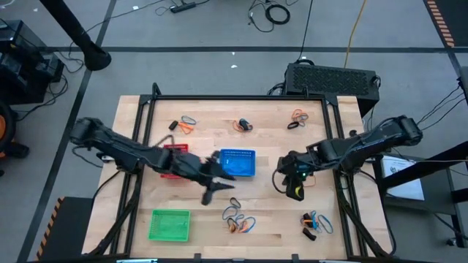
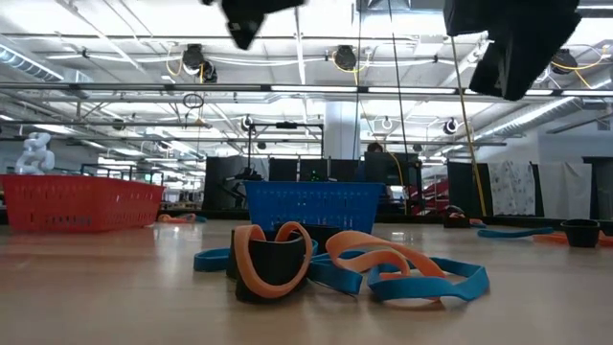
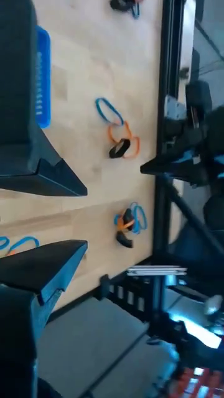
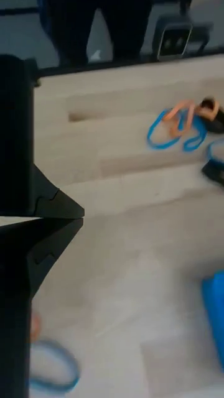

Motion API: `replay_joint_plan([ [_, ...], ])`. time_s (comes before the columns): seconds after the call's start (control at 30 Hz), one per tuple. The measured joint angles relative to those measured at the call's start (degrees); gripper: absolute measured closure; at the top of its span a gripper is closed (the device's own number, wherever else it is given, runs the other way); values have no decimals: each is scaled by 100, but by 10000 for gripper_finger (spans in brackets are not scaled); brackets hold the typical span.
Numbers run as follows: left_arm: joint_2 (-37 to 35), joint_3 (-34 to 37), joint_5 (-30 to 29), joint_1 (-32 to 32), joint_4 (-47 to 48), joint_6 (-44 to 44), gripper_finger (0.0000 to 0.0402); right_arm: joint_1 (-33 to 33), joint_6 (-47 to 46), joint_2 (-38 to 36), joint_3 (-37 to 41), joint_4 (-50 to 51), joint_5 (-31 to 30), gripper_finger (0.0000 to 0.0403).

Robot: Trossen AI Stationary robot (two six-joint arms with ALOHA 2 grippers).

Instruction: Sort rubber bands into baskets

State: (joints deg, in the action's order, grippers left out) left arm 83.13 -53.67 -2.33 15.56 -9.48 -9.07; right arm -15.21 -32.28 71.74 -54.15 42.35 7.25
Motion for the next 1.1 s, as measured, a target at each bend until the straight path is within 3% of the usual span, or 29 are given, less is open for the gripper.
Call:
replay_joint_plan([
  [0.2, 1297, -975, 414, 22, 338, 498, 271, -555, -7, -107, 580, -1171, 19, 403],
  [0.5, 2559, -1688, 599, 298, 389, 548, 271, -1230, 565, -105, 1299, -3411, -233, 403],
  [0.8, 3681, -2531, 361, 608, 475, 550, 271, -1304, 1681, 201, 1416, -3613, -575, 403],
  [1.1, 3939, -2833, 232, 599, 1061, 508, 271, -1291, 1847, 570, 1413, -4050, -551, 403],
])
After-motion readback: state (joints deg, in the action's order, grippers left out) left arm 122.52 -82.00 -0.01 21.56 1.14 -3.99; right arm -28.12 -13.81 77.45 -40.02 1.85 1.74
